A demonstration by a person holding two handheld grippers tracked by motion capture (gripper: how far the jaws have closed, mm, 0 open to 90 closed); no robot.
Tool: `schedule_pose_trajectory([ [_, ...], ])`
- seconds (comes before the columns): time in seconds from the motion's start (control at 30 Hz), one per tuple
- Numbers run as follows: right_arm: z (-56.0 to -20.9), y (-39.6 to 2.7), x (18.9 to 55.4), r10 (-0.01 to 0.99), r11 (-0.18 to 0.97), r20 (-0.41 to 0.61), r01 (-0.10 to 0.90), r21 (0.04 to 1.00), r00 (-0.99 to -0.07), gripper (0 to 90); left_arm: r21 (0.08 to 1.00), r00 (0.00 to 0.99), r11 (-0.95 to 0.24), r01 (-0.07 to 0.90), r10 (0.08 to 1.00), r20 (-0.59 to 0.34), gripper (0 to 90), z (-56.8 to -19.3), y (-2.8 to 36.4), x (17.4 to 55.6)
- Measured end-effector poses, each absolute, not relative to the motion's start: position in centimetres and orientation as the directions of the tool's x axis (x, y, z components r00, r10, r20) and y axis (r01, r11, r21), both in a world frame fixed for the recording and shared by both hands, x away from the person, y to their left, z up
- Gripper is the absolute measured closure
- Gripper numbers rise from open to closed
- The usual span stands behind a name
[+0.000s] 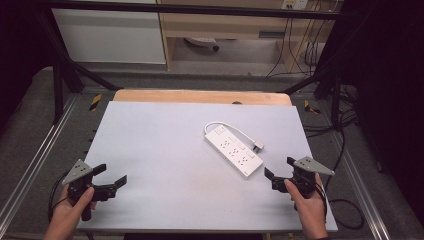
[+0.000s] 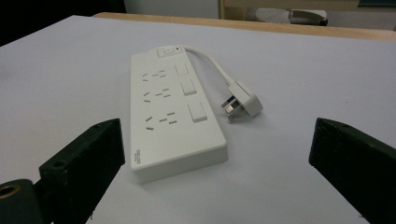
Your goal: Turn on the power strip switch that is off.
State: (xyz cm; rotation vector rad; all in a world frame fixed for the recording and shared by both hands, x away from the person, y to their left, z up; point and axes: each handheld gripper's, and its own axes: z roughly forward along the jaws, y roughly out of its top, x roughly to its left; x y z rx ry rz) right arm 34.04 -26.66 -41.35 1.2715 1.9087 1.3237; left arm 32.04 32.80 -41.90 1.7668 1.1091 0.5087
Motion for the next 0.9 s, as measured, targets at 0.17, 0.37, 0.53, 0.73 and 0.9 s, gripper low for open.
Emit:
schedule_pose_trajectory([
  [0.17,-40.4,-26.4,34.5,0.884,0.087,0.12,0.409,0.908,-0.453,3.8,0.878,0.503,-0.134,0.46,0.854,-0.133,6.7,-41.9,32.8,32.1],
  [0.37,-40.0,-26.4,35.2,0.884,0.095,0.112,0.409,0.907,-0.453,3.4,0.877,0.504,-0.138,0.461,0.854,-0.13,6.7,-42.0,32.8,32.1],
  [0.53,-39.6,-26.3,35.6,0.883,0.09,0.114,0.402,0.911,-0.455,3.1,0.876,0.503,-0.137,0.463,0.854,-0.132,6.7,-42.0,32.8,32.1],
  [0.73,-38.8,-25.8,36.3,0.875,0.102,0.104,0.391,0.915,-0.472,2.9,0.874,0.507,-0.14,0.464,0.852,-0.133,6.3,-42.0,32.7,32.1],
  [0.9,-38.3,-25.5,37.0,0.872,0.1,0.105,0.384,0.918,-0.478,2.7,0.874,0.507,-0.141,0.464,0.852,-0.131,6.3,-42.0,32.7,32.1],
])
